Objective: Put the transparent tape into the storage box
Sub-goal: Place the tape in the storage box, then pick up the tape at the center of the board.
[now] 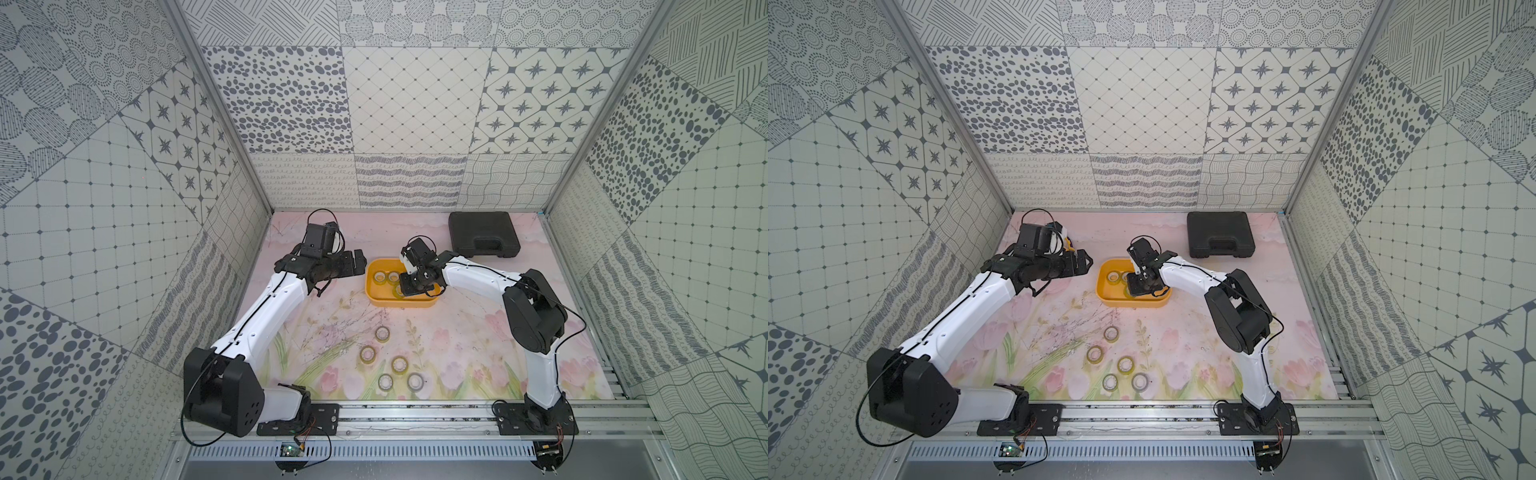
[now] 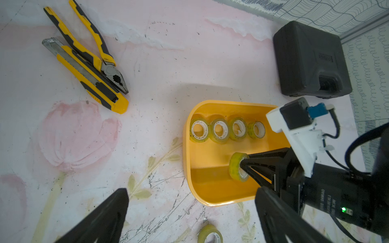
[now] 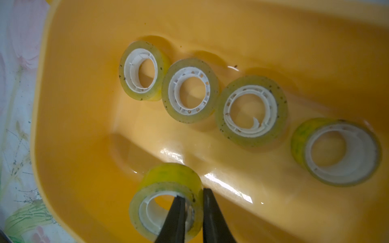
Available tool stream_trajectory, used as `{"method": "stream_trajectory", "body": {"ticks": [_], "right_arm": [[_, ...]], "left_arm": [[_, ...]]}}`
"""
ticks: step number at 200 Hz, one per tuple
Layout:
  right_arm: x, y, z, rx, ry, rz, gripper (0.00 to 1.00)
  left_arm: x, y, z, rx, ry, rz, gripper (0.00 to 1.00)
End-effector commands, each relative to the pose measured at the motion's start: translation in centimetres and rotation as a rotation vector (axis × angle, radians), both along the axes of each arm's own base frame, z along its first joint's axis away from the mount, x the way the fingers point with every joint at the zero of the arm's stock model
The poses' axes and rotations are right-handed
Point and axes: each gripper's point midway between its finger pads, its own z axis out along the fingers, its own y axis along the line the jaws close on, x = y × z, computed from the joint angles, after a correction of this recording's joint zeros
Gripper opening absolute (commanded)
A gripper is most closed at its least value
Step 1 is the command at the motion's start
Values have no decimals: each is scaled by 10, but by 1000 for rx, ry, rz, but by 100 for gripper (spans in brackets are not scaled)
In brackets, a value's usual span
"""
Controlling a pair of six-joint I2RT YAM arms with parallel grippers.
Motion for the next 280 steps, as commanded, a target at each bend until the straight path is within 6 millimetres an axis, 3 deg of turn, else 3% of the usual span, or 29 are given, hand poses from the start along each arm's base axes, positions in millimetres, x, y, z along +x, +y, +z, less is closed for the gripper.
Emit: {"method": "stream_trajectory", "body": {"ticks": [1,39,107,158,196,223,257,280], "right_arm": [[5,15,2,51,11,4,11],[2,36,-2,92,47,24,15],[3,73,0,172,89,56,34],[7,79,30,222,50,71,38],[10,54,77,218,-70,46,42],[-3,26,112,205,-161,35,44],[-39,-11,122,196,-173,18,44],[-65,-31,107,179,-132,-5,44]], "left_arm": [[3,4,0,8,2,17,99],[4,4,1,-8,6,17,99],[5,7,-1,-14,9,25,99],[5,8,0,-12,6,25,99],[7,10,0,-19,2,32,99],[8,6,-8,-33,30,19,99],[11,-3,-12,-74,56,-2,99],[13,-4,-17,-80,73,-4,99]]}}
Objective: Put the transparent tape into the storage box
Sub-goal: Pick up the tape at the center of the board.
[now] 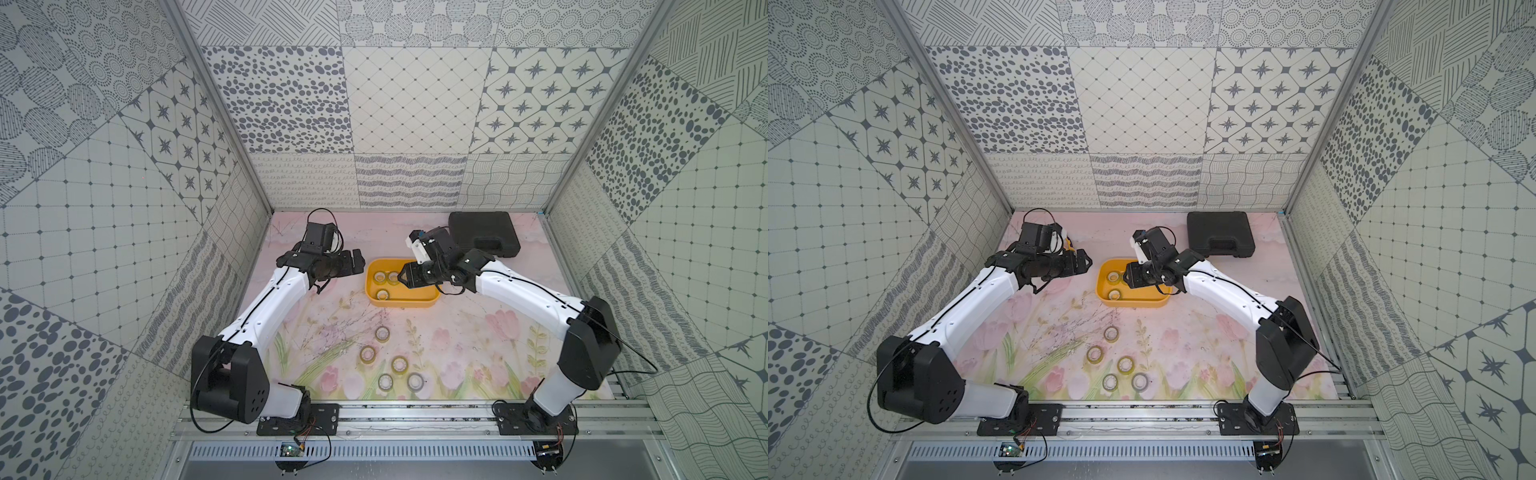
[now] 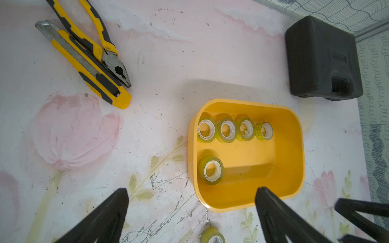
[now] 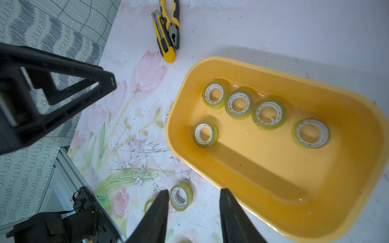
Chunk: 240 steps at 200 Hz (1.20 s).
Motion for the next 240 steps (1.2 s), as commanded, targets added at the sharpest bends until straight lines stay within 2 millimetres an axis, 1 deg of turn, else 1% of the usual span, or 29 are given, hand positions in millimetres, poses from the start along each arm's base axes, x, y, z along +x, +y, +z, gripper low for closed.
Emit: {"method": "stream_trajectory", "body": {"ticks": [1,16,28,50,64,81,101,123,156,201,240], "right_arm": [[-18,-18,-27,-49,42,-25,44],[-32,-23,-44,-55,85,-47,44],[-42,-18,-57,-44,123,-45,44],[-56,3,-78,-44,166,-17,43],[-60,16,-90,-73,186,-13,43],[-66,37,-100,-87,209,25,43],[-69,50,-107,-96,220,47,43],[-66,51,-116,-121,218,33,42],[-69,54,-131,-147,243,45,43],[-70,61,-137,-169,236,56,42],[-68,62,-147,-238,220,58,42]], "left_arm": [[5,-9,1,-55,12,-18,99],[6,-9,2,-54,16,-18,99],[7,-7,4,-51,6,-14,99],[8,-1,5,-32,-7,2,99],[8,-1,4,-28,-6,4,99],[8,0,4,-31,-1,4,99],[8,1,4,-25,-3,6,99],[8,6,7,-3,-17,18,99],[7,3,9,-12,-23,11,99],[7,5,8,-9,-21,14,99],[7,5,10,-9,-27,16,99]]}}
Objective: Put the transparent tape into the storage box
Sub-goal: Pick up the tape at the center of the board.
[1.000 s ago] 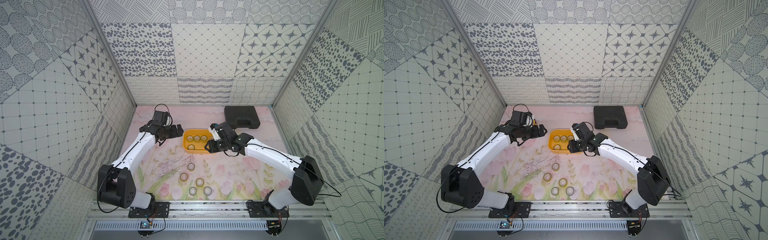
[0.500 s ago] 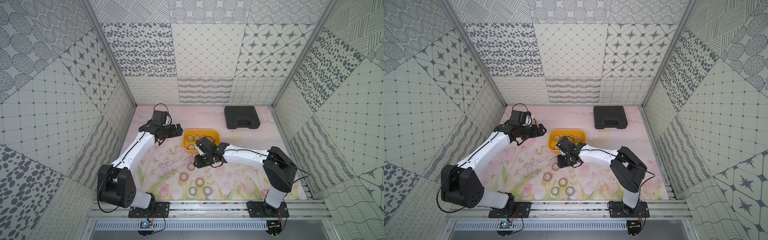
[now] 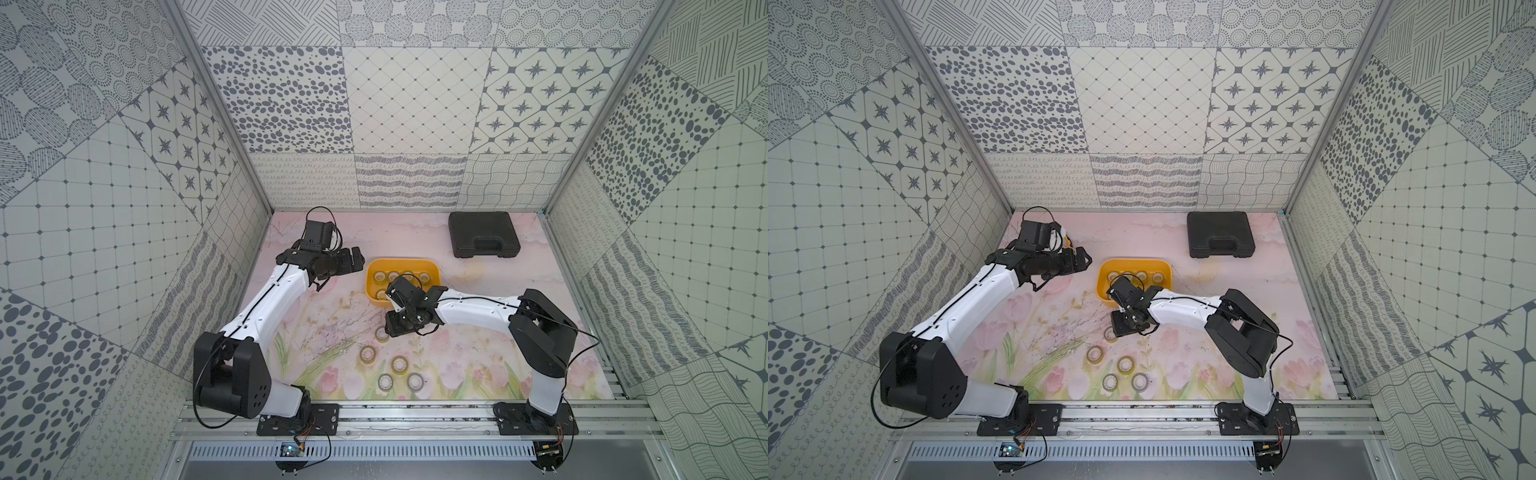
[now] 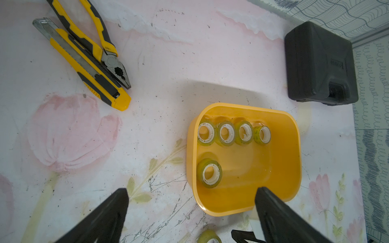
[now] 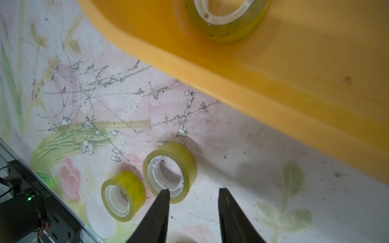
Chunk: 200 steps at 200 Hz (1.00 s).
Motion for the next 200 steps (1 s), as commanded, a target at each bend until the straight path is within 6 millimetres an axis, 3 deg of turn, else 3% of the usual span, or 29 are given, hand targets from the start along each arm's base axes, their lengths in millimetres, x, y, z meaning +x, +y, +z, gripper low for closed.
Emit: {"method": "stream_trajectory", "body": {"ticks": [1,34,108,136,166,200], "right_arm": [[6,7,-3,-30,-33,11,42],[6,11,-8,-66,-42,28,42],[1,-3,-29,-188,-43,40,41],[0,-5,-30,-198,-48,47,30],[5,-6,-11,-177,-93,52,16],[17,-8,38,-81,-152,50,11]], "left_arm": [[2,1,8,7,-28,-2,99],[2,0,9,1,-32,-7,99],[2,1,10,5,-36,-6,99],[2,2,9,10,-36,-4,99],[2,2,9,7,-34,-5,99],[2,1,9,9,-34,-7,99]]}}
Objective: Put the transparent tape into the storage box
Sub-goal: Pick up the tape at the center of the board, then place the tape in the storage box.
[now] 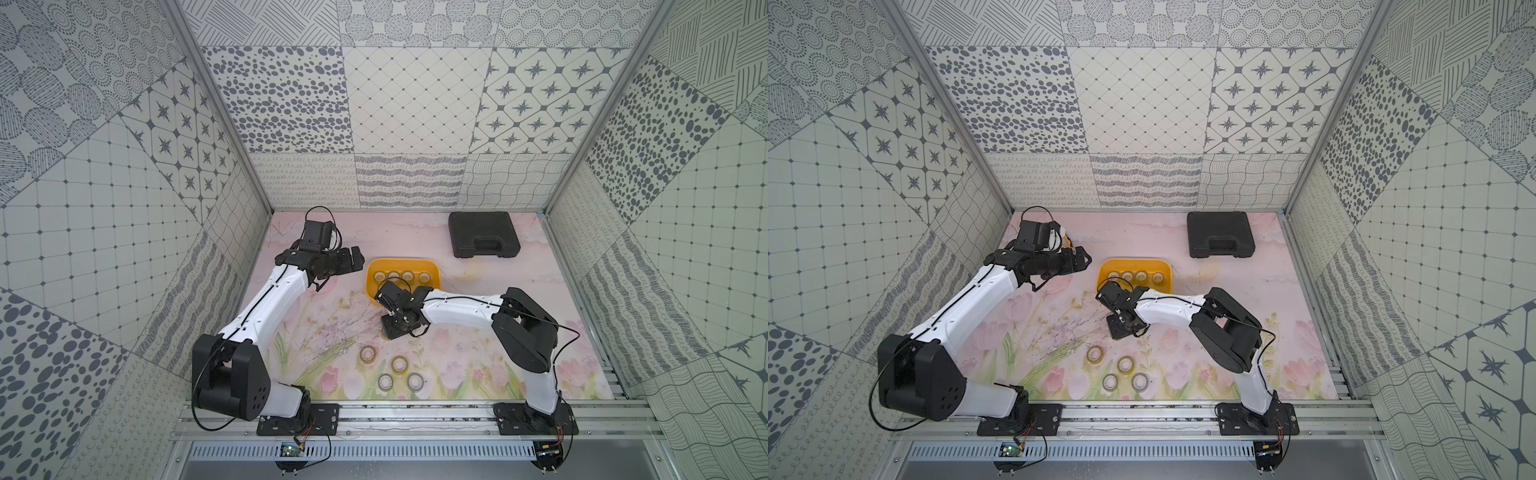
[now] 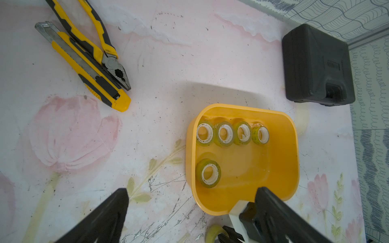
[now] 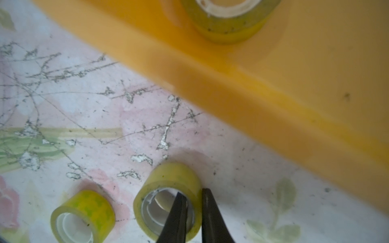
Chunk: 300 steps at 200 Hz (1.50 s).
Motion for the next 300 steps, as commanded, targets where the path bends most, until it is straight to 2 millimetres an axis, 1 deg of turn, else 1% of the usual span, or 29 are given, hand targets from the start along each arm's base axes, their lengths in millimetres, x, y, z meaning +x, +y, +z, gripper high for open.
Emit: {"method": "stream_trajectory", "body": {"ticks": [1,29,43,58,70,83,99,125,141,161,189,212,255,278,300], "right_arm": [[12,-1,51,93,-75,11,11],[33,-14,100,199,-128,-23,11],[48,-22,119,234,-157,-37,11],[69,-33,129,242,-188,-68,11],[87,-40,129,232,-196,-88,11],[106,-45,124,232,-178,-113,12],[124,-42,114,231,-146,-121,10],[144,-41,85,141,-129,-114,10],[149,-43,66,81,-110,-114,10],[151,-48,40,19,-84,-123,10],[146,-49,18,-4,-39,-125,11],[143,-45,9,3,-7,-120,15],[135,-20,6,67,47,-81,28],[133,-9,5,100,71,-69,30],[131,1,10,142,94,-59,30]], "left_arm": [[3,1,5,10,-23,-7,99],[2,1,6,13,-26,-7,99],[2,2,6,12,-26,-5,99],[2,0,6,7,-26,-10,99],[2,-1,7,3,-26,-12,99],[2,0,8,3,-31,-10,99],[2,1,11,3,-39,-9,99],[1,2,13,7,-51,-6,99],[1,1,11,6,-45,-8,99],[2,1,11,-2,-40,-9,99],[2,-2,9,-11,-32,-14,99],[2,-3,8,-15,-27,-17,99],[2,-3,7,-13,-22,-16,99],[2,-2,6,-13,-20,-16,99],[2,-3,7,-13,-21,-16,99]]}}
